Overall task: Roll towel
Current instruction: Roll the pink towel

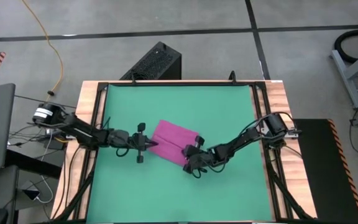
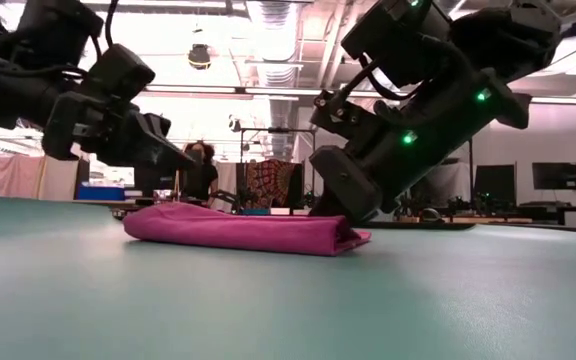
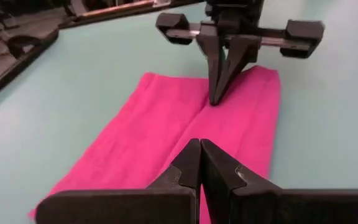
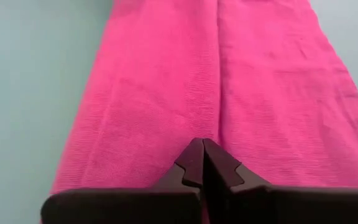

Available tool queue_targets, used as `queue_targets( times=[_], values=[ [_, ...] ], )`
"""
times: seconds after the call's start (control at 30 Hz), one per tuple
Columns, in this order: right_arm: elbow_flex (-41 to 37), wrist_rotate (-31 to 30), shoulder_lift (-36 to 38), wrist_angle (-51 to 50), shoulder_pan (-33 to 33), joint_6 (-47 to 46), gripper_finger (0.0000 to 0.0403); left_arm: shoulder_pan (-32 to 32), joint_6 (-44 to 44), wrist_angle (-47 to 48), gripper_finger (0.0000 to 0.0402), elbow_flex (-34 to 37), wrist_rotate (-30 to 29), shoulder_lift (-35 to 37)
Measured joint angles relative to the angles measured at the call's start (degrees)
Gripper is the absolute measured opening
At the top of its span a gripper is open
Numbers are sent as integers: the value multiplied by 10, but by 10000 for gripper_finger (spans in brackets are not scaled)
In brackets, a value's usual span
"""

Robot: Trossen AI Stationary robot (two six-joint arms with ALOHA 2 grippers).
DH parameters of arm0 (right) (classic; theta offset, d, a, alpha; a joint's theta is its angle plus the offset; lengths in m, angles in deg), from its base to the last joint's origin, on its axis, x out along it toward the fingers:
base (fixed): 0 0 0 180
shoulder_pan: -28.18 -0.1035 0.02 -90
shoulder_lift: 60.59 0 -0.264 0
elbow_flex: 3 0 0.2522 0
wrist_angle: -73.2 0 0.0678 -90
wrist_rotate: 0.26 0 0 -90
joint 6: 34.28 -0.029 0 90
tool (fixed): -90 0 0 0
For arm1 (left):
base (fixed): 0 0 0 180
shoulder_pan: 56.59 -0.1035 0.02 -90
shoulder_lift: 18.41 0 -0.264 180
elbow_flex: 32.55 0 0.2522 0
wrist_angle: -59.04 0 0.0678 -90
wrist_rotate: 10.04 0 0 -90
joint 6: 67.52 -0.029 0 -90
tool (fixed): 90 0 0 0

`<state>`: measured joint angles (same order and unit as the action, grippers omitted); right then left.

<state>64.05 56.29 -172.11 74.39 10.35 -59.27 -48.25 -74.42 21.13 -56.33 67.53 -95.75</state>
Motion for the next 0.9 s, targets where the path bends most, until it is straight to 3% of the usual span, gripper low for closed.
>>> queue_targets(
  times=[0.17, 0.27, 0.47, 0.67, 0.9],
  values=[
    [1, -2, 0, -1, 0, 0, 24, -53, -20, -8, 0, 7, 37, -43],
    [1, 8, 1, -3, 3, 0, 24, -96, -36, -35, 0, 1, 98, -82],
    [1, 9, 1, -10, 3, 0, 23, -143, -29, -36, 0, -18, 160, -155],
    [1, -2, 1, -12, 3, 11, 23, -144, 10, -37, 0, -19, 167, -193],
    [2, -100, 47, -13, -30, 66, 23, -144, 38, -29, 0, -19, 164, -194]
  ],
)
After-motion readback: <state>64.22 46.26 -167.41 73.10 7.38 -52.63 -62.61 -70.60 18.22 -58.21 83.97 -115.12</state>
